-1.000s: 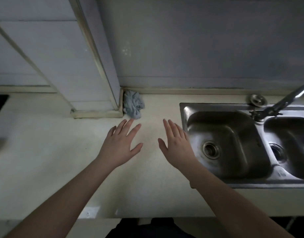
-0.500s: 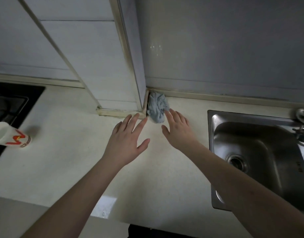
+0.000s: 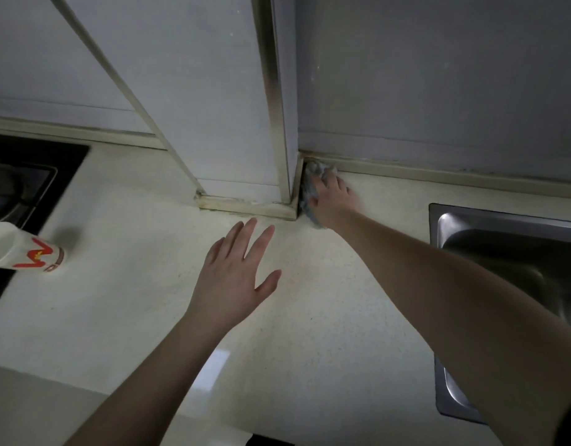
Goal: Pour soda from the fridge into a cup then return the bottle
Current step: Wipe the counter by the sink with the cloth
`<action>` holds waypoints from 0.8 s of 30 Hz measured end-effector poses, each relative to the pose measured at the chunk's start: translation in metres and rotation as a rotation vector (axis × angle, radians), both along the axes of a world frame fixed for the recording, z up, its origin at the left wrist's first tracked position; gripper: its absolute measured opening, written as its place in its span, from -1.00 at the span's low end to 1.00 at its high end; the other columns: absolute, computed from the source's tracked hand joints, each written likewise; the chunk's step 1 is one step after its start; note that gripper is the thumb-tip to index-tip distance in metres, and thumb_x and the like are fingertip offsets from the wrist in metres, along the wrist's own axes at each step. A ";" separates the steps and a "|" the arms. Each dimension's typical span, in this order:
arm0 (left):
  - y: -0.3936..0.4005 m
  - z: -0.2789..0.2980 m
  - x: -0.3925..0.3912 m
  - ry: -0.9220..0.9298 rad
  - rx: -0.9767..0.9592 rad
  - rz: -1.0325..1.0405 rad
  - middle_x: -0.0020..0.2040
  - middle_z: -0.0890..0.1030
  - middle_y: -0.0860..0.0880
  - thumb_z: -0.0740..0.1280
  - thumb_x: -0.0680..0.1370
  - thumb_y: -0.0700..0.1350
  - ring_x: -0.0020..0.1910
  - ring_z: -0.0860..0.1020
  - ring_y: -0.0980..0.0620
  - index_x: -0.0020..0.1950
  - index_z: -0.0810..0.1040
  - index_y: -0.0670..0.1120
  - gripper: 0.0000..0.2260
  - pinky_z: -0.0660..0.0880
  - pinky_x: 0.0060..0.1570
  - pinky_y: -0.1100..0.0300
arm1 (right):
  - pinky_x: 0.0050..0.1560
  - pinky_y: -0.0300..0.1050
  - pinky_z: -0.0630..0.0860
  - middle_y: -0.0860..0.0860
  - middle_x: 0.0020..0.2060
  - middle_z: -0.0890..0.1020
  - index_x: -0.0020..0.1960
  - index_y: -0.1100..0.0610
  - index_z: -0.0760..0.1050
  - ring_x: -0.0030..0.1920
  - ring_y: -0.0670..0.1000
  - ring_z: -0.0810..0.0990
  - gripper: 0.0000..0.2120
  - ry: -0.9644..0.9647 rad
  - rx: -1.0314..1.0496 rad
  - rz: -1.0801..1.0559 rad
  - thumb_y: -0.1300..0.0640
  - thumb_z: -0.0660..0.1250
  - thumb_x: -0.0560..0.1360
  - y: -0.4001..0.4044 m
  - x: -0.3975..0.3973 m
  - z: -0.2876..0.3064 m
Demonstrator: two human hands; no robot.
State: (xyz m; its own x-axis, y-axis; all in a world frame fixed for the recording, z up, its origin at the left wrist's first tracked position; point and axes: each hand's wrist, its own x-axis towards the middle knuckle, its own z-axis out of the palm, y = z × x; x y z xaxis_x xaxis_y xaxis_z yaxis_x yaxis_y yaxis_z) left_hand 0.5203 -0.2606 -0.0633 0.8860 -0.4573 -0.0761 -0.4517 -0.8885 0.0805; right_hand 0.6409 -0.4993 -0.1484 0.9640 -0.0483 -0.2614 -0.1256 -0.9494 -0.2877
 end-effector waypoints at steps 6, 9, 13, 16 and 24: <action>0.006 -0.004 0.003 0.019 0.009 -0.011 0.56 0.22 -0.13 0.03 0.56 0.27 0.53 0.21 -0.15 0.57 0.17 0.00 -0.36 0.26 0.40 -0.13 | 0.51 0.11 0.01 0.04 0.56 -0.11 0.56 -0.08 -0.12 0.54 0.11 -0.17 -0.37 0.086 -0.027 0.043 -0.14 0.08 0.59 -0.010 0.000 -0.023; 0.000 -0.008 -0.002 0.048 -0.005 -0.026 0.56 0.22 -0.13 0.03 0.55 0.27 0.53 0.20 -0.15 0.57 0.18 0.00 -0.36 0.26 0.40 -0.13 | 0.50 0.09 0.04 0.01 0.56 -0.07 0.55 -0.10 -0.06 0.54 0.08 -0.14 -0.40 0.077 -0.016 0.048 -0.10 0.11 0.60 -0.013 -0.015 -0.022; -0.012 -0.010 -0.011 0.087 -0.021 -0.054 0.58 0.15 -0.10 0.00 0.55 0.28 0.55 0.13 -0.12 0.59 0.13 0.02 -0.35 0.18 0.44 -0.09 | 0.49 0.12 0.09 0.00 0.56 -0.03 0.55 -0.11 -0.01 0.54 0.07 -0.09 -0.42 0.051 0.012 0.063 -0.10 0.12 0.59 -0.012 -0.059 -0.027; -0.028 -0.009 -0.017 0.119 -0.027 -0.079 0.60 0.09 -0.08 -0.02 0.57 0.29 0.57 0.07 -0.11 0.60 0.07 0.05 -0.36 0.14 0.46 -0.08 | 0.50 0.11 0.05 0.01 0.56 -0.03 0.54 -0.12 -0.02 0.54 0.07 -0.12 -0.41 0.013 0.016 0.044 -0.03 0.14 0.59 -0.005 -0.112 -0.028; -0.072 -0.021 -0.052 0.186 0.016 -0.222 0.61 0.07 -0.04 0.01 0.57 0.27 0.57 0.04 -0.06 0.59 0.03 0.07 -0.37 0.15 0.47 -0.03 | 0.50 0.14 0.05 0.06 0.55 0.03 0.55 -0.08 -0.01 0.54 0.13 -0.07 -0.41 -0.051 0.058 0.145 -0.13 0.10 0.59 0.013 -0.283 -0.049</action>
